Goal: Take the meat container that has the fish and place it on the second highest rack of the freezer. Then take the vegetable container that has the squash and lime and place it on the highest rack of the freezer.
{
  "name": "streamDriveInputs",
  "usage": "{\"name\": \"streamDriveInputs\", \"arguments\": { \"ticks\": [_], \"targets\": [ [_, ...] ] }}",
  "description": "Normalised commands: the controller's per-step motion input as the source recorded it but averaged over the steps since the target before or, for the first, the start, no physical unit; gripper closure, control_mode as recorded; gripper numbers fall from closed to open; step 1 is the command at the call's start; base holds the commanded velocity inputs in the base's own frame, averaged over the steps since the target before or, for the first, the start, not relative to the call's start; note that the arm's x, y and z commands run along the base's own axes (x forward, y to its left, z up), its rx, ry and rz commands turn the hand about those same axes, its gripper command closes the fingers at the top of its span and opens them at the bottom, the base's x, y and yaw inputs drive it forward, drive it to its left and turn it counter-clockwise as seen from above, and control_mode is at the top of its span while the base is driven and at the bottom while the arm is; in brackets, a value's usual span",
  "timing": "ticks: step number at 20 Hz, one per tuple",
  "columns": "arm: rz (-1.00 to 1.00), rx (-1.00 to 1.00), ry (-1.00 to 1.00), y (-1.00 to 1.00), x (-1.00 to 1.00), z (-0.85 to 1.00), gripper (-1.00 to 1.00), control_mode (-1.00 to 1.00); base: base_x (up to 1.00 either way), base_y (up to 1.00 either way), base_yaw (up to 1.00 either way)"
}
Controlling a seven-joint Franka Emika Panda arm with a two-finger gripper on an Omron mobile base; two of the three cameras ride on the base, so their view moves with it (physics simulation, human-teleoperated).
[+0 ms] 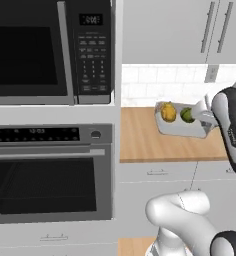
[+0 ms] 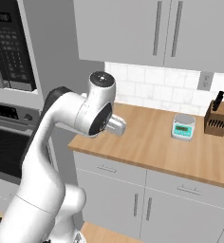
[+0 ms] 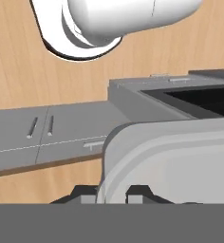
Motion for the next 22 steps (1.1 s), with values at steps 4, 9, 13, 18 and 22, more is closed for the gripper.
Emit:
{"name": "streamDriveInputs", "arguments": {
  "ticks": [4,9,13,18,22],
  "targets": [
    [0.11,-0.04,-0.11,0.16,-0.51,0.72,1.00,-1.00,0.00,0.00,0.00],
    [0.10,-0.06,-0.09,0.10,-0.70,0.43,1.00,-1.00,0.00,0.00,0.00],
    [0.12,-0.10,-0.06,0.14,-0.64,0.14,1.00,-1.00,0.00,0.00,0.00],
    [0.01,-0.07,-0.03,0.14,-0.18,0.02,1.00,1.00,0.00,0.03,0.00],
    [0.00,0.00,0.00,0.00,0.00,0.00,1.00,1.00,-0.09,0.00,0.00]
  ]
}}
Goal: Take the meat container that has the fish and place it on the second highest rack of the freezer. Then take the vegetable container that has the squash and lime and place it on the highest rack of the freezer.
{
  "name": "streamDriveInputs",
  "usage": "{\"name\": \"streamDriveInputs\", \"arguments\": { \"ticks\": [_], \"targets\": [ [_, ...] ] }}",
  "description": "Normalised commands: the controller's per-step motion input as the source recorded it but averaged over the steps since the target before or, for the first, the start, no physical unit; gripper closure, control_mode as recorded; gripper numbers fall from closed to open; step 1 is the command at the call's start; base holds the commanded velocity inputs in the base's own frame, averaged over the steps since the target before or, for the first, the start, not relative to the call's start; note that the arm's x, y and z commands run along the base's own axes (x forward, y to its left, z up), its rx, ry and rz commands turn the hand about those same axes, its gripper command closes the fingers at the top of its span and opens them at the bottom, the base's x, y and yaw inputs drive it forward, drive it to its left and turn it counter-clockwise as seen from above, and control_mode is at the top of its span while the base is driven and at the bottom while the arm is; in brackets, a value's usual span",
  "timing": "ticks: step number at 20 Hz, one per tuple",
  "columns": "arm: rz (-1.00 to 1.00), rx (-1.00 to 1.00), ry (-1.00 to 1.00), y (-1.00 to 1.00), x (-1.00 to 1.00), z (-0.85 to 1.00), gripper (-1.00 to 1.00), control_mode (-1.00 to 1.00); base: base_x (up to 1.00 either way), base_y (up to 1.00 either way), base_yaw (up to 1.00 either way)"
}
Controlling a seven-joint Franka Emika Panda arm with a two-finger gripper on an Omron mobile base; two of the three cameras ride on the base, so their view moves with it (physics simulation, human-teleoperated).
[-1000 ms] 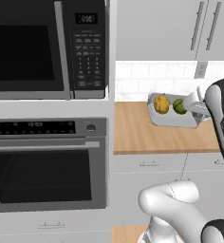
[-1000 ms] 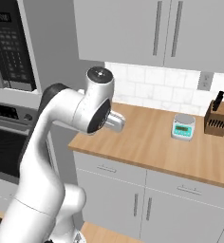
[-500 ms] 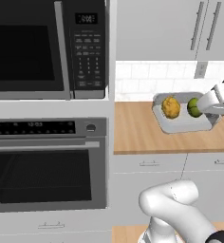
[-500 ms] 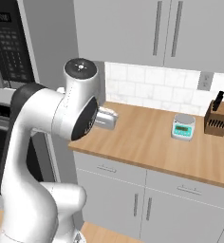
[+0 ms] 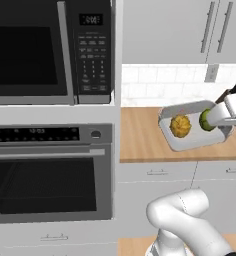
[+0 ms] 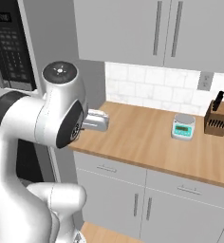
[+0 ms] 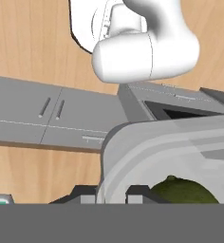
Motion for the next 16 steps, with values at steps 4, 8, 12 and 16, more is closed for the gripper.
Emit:
{"name": "streamDriveInputs", "arguments": {
  "ticks": [4,8,12,16],
  "targets": [
    [0.00,0.00,0.00,0.00,0.00,0.00,1.00,1.00,-0.71,0.01,0.00],
    [0.00,0.00,0.00,0.00,0.00,0.00,1.00,1.00,-0.48,0.08,0.00],
    [0.00,0.00,0.00,0.00,0.00,0.00,1.00,1.00,0.00,0.64,-0.02],
    [0.00,0.00,0.00,0.00,0.00,0.00,1.00,1.00,0.10,1.00,-0.10]
  ]
}}
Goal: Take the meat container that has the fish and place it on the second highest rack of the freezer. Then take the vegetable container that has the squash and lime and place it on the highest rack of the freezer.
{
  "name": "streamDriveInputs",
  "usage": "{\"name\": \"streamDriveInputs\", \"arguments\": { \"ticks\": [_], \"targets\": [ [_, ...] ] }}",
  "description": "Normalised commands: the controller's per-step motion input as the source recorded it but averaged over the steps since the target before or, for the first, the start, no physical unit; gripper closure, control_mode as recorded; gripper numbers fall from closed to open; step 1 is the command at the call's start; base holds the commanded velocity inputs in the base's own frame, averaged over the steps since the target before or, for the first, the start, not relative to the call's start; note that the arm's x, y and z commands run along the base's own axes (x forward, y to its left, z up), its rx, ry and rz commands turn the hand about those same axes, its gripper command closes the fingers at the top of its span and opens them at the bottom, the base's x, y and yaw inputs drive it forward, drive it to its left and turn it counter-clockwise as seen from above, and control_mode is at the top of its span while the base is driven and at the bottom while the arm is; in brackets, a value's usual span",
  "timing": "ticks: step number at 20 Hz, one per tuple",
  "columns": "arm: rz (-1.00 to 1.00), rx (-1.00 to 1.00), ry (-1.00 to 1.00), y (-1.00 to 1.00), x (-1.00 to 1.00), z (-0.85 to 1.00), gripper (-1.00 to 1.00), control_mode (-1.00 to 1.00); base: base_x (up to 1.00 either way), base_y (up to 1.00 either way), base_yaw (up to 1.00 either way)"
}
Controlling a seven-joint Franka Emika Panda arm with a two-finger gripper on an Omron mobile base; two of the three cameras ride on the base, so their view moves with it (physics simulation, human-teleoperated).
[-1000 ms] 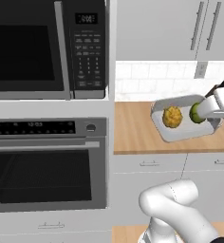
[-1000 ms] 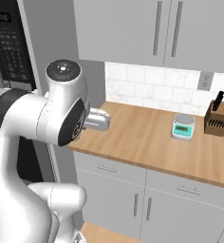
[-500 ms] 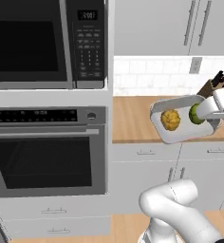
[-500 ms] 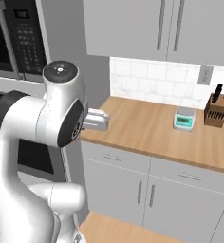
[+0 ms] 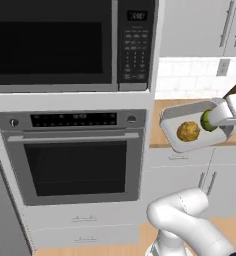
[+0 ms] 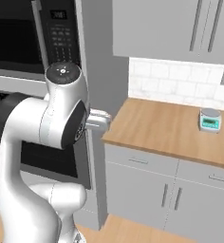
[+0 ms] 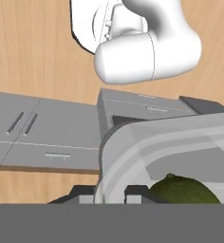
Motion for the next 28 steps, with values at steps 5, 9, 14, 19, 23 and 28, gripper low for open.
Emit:
{"name": "streamDriveInputs", "arguments": {
  "ticks": [5,9,14,19,23,28],
  "targets": [
    [0.00,0.00,0.00,0.00,0.00,0.00,1.00,1.00,-0.04,1.00,-0.22],
    [0.00,0.00,0.00,0.00,0.00,0.00,1.00,1.00,-0.11,1.00,-0.30],
    [0.00,0.00,0.00,0.00,0.00,0.00,1.00,1.00,-0.09,1.00,-0.03],
    [0.00,0.00,0.00,0.00,0.00,0.00,1.00,1.00,-0.06,1.00,0.00],
    [0.00,0.00,0.00,0.00,0.00,0.00,1.00,1.00,-0.01,1.00,0.00],
    [0.00,0.00,0.00,0.00,0.00,0.00,1.00,1.00,-0.01,1.00,0.00]
  ]
}}
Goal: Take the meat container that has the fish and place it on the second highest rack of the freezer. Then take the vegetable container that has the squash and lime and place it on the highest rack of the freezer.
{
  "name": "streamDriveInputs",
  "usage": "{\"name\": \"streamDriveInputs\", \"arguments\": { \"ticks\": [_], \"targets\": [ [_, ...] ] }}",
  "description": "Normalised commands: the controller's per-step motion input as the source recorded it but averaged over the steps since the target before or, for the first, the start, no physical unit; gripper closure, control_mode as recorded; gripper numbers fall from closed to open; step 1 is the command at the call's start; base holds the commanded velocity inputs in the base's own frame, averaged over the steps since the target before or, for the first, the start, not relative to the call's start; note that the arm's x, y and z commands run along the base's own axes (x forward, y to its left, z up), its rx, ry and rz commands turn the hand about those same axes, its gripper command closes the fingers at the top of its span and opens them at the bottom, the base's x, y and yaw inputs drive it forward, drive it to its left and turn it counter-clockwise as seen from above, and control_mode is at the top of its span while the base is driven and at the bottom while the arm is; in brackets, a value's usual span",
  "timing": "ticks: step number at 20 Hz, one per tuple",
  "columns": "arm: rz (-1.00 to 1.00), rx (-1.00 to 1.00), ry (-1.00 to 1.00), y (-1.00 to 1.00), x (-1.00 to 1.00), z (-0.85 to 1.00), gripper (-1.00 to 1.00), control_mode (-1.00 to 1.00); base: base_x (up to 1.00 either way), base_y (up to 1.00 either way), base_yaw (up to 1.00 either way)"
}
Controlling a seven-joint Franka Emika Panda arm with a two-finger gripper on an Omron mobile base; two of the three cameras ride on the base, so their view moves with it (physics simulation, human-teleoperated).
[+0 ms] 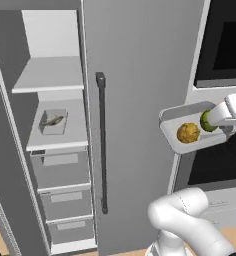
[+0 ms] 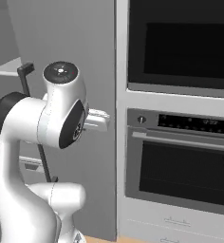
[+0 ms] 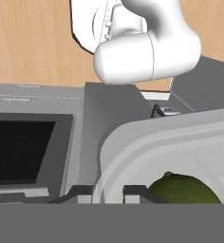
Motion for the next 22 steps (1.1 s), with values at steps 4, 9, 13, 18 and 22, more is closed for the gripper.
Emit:
{"name": "streamDriveInputs", "arguments": {
  "ticks": [4,9,13,18,22],
  "targets": [
    [0.00,0.00,0.00,0.00,0.00,0.00,1.00,1.00,-0.01,1.00,0.00],
    [0.00,0.00,0.00,0.00,0.00,0.00,1.00,1.00,-0.06,0.75,0.00],
    [0.00,0.00,0.00,0.00,0.00,0.00,1.00,1.00,-0.03,0.43,0.00],
    [0.00,0.00,0.00,0.00,0.00,-0.01,1.00,-1.00,0.00,0.00,0.00],
    [-0.14,0.01,0.01,0.39,0.44,0.02,1.00,-1.00,0.00,0.00,0.00]
  ]
}}
